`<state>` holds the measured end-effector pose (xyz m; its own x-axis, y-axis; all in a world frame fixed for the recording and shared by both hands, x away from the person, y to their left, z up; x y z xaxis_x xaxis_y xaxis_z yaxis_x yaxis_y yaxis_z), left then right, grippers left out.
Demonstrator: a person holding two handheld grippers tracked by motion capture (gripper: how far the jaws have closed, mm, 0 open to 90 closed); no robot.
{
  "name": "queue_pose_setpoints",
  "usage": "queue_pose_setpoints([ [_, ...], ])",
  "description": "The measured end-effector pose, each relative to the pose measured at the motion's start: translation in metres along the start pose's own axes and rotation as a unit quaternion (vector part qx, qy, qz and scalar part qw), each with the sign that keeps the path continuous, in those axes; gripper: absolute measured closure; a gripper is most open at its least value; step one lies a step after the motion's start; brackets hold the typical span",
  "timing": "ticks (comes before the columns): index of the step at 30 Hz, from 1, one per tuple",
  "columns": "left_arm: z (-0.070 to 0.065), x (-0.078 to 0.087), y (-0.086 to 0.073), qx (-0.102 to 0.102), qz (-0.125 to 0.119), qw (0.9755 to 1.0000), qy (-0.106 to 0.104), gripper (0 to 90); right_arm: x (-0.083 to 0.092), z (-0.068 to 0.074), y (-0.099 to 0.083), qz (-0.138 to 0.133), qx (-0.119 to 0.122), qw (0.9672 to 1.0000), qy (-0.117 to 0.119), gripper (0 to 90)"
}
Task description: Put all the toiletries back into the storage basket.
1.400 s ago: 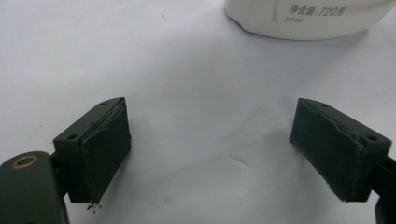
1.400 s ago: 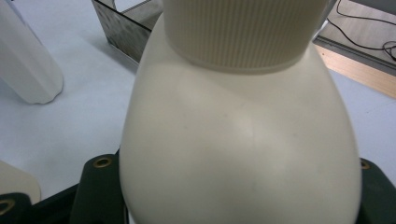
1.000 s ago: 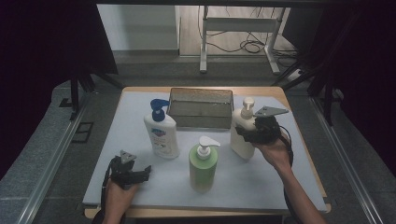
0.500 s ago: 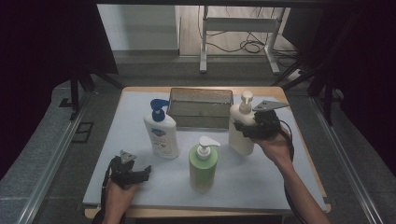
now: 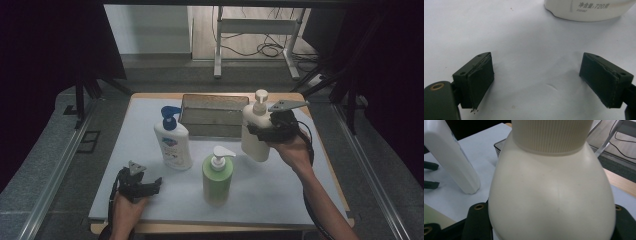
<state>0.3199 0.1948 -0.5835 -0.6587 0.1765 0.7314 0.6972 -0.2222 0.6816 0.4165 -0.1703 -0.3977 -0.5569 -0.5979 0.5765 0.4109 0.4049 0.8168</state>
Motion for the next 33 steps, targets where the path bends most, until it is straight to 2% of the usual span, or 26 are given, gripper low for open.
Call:
queue_pose_setpoints([
  [19, 0.0, 0.0, 0.0, 0.0, 0.0, 1.0, 0.0, 11.6, -0.002, 0.003, 0.038, -0.016, 0.011, 0.9998, 0.0, 38.5],
  [33, 0.0, 0.0, 0.0, 0.0, -0.001, 1.0, 0.0, 11.6, -0.022, 0.005, 0.062, -0.031, 0.011, 0.9994, -0.008, 38.6],
])
Point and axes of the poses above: each handheld gripper's, and its own axes: x roughly backward along the jaws, y roughly out of its top, z roughly to its left, the point moved 8 cm from there along -x, roughly forward along the jaws, and after that the axes turned 4 degrees about y, right-handed, at the moved point
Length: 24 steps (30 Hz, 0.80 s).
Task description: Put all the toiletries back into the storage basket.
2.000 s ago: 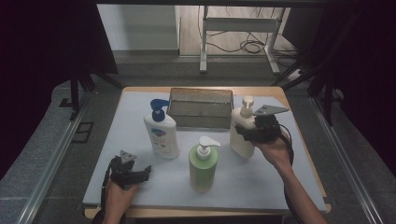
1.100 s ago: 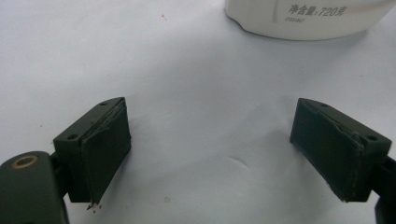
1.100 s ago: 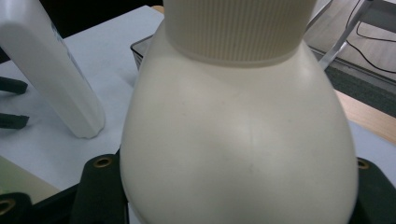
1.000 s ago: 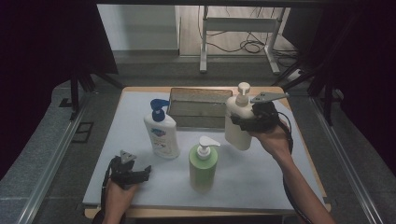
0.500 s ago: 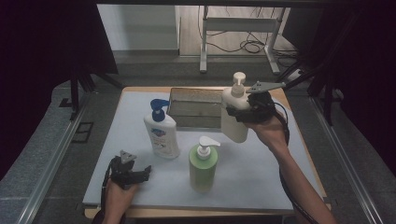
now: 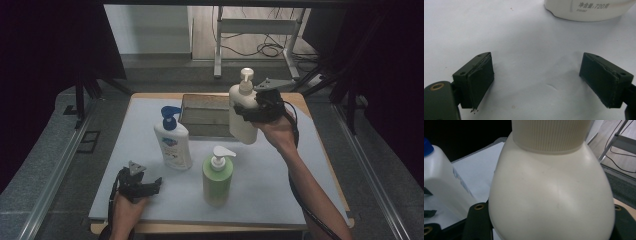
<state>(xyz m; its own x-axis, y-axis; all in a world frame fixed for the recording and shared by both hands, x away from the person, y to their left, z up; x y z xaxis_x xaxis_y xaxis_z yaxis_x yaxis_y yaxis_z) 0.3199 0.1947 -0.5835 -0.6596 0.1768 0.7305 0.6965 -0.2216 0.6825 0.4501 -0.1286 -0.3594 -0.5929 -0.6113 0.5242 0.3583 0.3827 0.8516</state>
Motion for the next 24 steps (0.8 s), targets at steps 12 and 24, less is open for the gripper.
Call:
queue_pose_setpoints([
  [12, 0.0, 0.0, 0.0, 0.001, -0.001, 1.0, 0.0, 11.6, -0.023, 0.003, 0.017, -0.008, 0.003, 1.0, -0.003, 38.6],
  [24, 0.0, 0.0, 0.0, 0.001, -0.001, 1.0, -0.001, 11.6, -0.043, 0.004, 0.031, -0.02, 0.004, 0.9998, -0.009, 38.6],
])
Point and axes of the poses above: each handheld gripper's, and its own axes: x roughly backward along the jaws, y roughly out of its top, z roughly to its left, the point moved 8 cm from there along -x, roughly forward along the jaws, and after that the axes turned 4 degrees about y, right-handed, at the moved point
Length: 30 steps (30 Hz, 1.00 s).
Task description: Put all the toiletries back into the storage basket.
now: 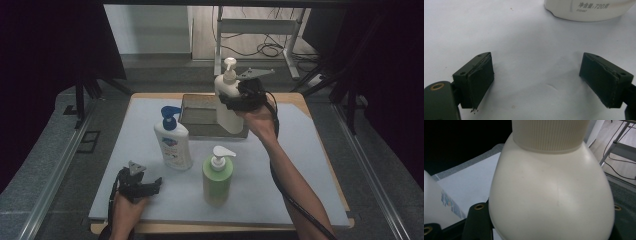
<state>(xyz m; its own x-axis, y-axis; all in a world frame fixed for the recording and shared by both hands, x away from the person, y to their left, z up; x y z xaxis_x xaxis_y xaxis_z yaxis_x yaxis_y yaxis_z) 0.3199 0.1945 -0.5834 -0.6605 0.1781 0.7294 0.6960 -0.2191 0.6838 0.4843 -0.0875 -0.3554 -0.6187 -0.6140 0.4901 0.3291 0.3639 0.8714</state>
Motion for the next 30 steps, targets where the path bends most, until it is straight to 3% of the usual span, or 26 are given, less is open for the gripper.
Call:
queue_pose_setpoints([
  [30, 0.0, 0.0, 0.0, 0.0, 0.0, 1.0, 0.0, 11.6, -0.068, 0.005, 0.018, -0.013, -0.014, 0.9998, -0.009, 38.7],
])
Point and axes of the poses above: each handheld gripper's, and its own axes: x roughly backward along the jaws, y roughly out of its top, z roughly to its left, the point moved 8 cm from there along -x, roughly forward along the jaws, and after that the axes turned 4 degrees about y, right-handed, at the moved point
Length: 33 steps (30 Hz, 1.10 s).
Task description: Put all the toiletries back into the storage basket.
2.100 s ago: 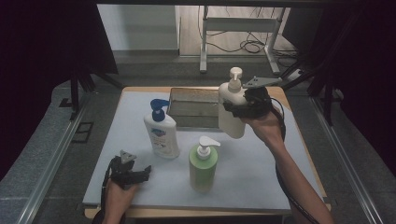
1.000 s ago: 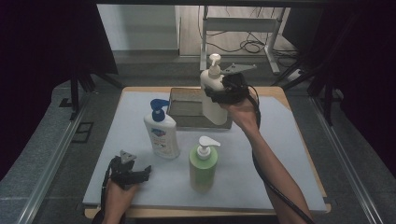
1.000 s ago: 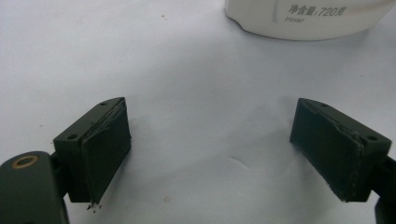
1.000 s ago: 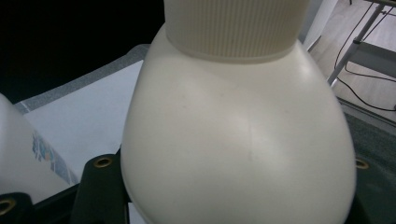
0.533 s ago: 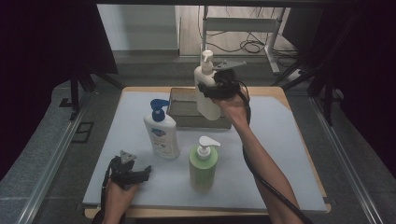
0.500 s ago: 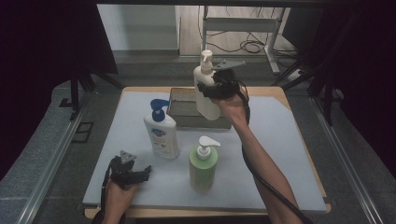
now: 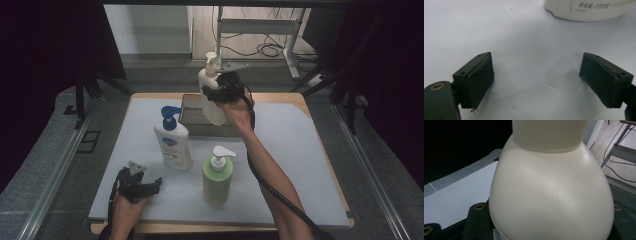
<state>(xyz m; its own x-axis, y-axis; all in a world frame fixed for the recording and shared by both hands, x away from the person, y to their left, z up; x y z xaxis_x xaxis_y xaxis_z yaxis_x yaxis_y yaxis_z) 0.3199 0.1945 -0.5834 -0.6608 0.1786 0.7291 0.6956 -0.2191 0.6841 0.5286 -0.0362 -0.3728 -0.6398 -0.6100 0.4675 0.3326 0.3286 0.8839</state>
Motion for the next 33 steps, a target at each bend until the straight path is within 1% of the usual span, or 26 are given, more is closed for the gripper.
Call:
queue_pose_setpoints([
  [4, 0.0, 0.0, 0.0, 0.0, 0.0, 1.0, 0.0, 11.6, -0.007, 0.0, 0.0, 0.001, 0.004, 1.0, -0.002, 38.7],
  [6, 0.0, 0.0, 0.0, 0.0, 0.0, 1.0, 0.0, 11.6, -0.013, 0.0, 0.0, -0.001, 0.001, 1.0, -0.002, 38.7],
  [12, 0.0, 0.0, 0.0, 0.002, 0.0, 1.0, 0.0, 11.6, -0.022, 0.0, -0.001, -0.003, -0.004, 1.0, -0.001, 38.7],
  [13, 0.0, 0.0, 0.0, 0.002, 0.0, 1.0, 0.0, 11.6, -0.026, -0.001, -0.001, -0.003, -0.004, 1.0, -0.002, 38.7],
  [20, 0.0, 0.0, 0.0, 0.002, 0.0, 1.0, 0.0, 11.7, -0.038, -0.002, -0.001, -0.002, 0.002, 1.0, -0.008, 38.7],
  [22, 0.0, 0.0, 0.0, 0.002, 0.0, 1.0, 0.0, 11.6, -0.044, -0.001, -0.003, -0.001, 0.003, 1.0, -0.008, 38.7],
  [25, 0.0, 0.0, 0.0, 0.002, 0.0, 1.0, 0.0, 11.6, -0.048, 0.0, -0.004, 0.0, 0.006, 0.9999, -0.008, 38.7],
  [30, 0.0, 0.0, 0.0, 0.002, 0.001, 1.0, 0.0, 11.6, -0.056, 0.003, -0.01, 0.007, 0.008, 0.9999, -0.005, 38.7],
  [32, 0.0, 0.0, 0.0, 0.002, 0.001, 1.0, 0.0, 11.6, -0.056, 0.003, -0.011, 0.008, 0.007, 0.9999, -0.004, 38.7],
  [33, 0.0, 0.0, 0.0, 0.002, 0.001, 1.0, 0.0, 11.6, -0.057, 0.004, -0.013, 0.008, 0.003, 1.0, -0.002, 38.6],
])
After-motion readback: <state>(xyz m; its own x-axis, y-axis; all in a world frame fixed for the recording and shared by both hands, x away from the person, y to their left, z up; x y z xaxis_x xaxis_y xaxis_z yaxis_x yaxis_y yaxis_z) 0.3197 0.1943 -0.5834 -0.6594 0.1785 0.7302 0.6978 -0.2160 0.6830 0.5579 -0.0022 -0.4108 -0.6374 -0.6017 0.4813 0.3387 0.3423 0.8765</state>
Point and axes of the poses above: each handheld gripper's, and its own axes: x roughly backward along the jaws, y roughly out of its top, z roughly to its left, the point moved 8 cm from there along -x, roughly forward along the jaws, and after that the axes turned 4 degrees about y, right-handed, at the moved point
